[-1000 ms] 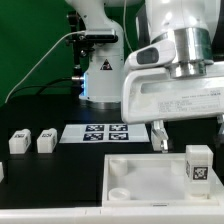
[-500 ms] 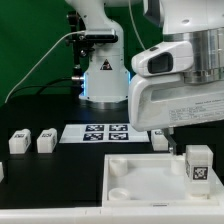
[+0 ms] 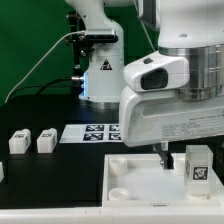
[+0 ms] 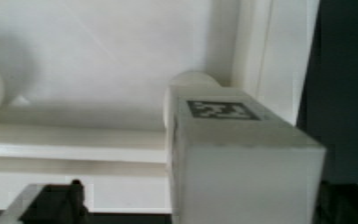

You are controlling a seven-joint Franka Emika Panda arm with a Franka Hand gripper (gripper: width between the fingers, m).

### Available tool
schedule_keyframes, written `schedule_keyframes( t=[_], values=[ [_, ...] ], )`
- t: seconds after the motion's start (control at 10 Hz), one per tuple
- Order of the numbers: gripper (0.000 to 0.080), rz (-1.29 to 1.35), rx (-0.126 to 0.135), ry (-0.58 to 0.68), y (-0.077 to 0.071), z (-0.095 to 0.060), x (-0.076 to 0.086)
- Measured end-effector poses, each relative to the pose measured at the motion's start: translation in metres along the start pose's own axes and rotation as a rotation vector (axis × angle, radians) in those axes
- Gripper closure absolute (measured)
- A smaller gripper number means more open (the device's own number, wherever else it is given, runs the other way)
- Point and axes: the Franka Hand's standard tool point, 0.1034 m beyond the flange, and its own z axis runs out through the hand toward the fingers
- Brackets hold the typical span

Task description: Assemble one leg

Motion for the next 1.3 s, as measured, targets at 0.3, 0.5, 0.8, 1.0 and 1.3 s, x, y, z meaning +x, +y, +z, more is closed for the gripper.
schedule_keyframes(
  t=[0.3,0.5,0.8,1.0,1.3],
  values=[
    [0.028,0.024,-0.001,0.016,0.0002,-0.0002,0.0028],
    [0.0415,0.049,-0.001,0.016,0.0005,-0.0002,0.0028],
    [0.0505,0.28,0.003,0.015,0.0001,0.0,0.0026],
    [0.0505,0.53,0.001,0.016,0.0027,0.0012,0.0034],
    [0.0505,1.02,0.013,0.013,0.0077,0.0015,0.0033]
  ],
)
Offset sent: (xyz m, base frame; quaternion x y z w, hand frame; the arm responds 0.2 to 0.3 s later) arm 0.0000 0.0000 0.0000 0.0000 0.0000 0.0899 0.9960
